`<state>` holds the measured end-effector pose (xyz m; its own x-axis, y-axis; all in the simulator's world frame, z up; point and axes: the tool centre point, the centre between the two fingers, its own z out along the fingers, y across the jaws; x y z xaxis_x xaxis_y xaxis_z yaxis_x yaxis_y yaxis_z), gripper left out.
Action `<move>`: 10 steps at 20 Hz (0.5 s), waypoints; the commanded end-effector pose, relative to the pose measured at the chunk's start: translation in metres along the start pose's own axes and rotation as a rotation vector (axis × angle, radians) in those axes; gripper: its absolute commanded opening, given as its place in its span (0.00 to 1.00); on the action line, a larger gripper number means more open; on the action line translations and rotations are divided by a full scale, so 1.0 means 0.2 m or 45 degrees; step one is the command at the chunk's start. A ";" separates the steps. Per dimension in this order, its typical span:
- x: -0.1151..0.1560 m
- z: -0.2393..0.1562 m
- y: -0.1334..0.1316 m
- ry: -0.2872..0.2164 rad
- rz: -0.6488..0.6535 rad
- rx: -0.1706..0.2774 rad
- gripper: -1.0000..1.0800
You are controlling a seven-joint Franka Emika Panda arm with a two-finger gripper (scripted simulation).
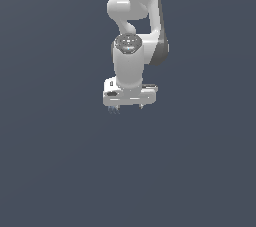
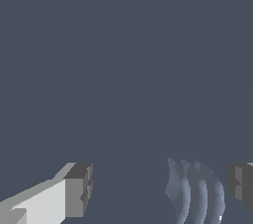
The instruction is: Pick up the object and move it to a goal position.
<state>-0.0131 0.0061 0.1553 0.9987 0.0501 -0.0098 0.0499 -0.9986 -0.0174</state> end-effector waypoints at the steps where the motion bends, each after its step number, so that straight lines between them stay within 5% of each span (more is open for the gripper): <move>1: -0.04 0.04 0.04 0.001 0.011 -0.002 0.96; 10: -0.27 0.22 0.26 0.009 0.070 -0.013 0.96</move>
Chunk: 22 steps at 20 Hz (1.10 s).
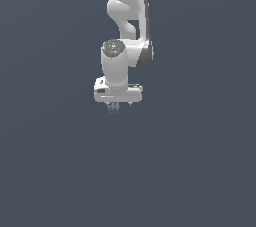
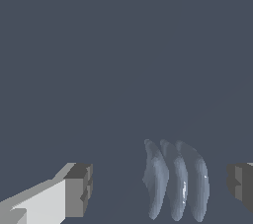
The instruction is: Pick up the object and move it to a goal position.
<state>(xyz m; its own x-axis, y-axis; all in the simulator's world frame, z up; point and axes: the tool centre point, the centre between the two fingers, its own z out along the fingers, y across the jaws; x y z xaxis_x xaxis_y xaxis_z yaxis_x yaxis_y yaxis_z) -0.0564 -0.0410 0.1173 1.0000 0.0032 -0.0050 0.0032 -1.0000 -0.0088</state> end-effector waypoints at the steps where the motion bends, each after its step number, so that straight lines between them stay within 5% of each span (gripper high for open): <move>1: -0.07 0.05 0.06 0.003 0.016 -0.003 0.96; 10: -0.21 0.13 0.17 0.006 0.049 -0.011 0.96; 22: -0.22 0.23 0.17 0.006 0.051 -0.011 0.96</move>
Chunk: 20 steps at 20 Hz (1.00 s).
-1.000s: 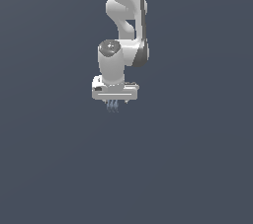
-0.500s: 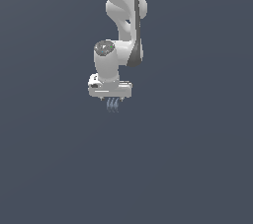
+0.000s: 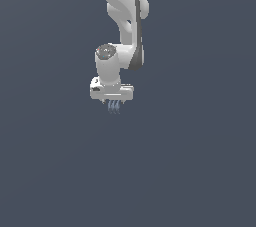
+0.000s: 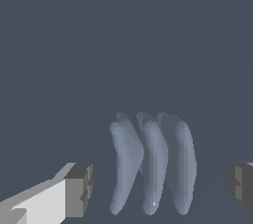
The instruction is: Pick up the object and move it to a goal position.
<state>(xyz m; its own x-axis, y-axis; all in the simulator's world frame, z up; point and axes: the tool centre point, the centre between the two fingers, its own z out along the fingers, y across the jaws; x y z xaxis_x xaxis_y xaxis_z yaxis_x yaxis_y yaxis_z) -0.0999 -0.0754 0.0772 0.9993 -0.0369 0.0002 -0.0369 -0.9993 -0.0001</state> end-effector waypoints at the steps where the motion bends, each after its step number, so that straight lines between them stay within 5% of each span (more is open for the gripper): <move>1: 0.00 0.05 0.00 -0.001 0.000 0.000 0.96; 11: -0.01 0.19 0.00 -0.001 0.001 0.000 0.96; 12: -0.01 0.19 0.00 -0.001 0.001 0.000 0.00; 20: -0.01 0.19 0.00 -0.001 0.001 0.000 0.00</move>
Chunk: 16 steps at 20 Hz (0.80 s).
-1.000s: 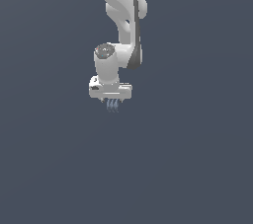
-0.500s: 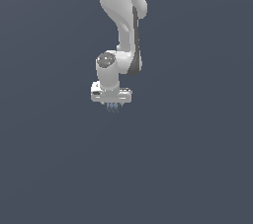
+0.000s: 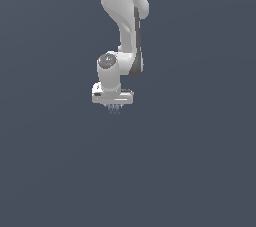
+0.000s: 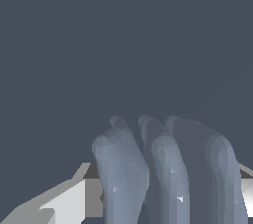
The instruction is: Pick up the object and move it to a goal position.
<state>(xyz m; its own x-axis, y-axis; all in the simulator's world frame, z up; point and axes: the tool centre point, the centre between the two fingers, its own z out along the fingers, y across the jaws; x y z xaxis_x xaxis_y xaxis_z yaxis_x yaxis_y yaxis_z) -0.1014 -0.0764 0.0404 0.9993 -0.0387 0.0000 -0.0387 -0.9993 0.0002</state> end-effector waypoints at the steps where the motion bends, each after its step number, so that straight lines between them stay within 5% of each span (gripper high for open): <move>1: 0.00 0.00 0.00 0.000 -0.002 0.000 0.00; 16: 0.02 -0.26 0.06 0.000 0.000 0.000 0.00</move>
<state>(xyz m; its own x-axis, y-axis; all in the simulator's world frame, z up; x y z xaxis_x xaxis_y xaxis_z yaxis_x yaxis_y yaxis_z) -0.0983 -0.0865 0.0826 0.9993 -0.0385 -0.0005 -0.0385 -0.9993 0.0000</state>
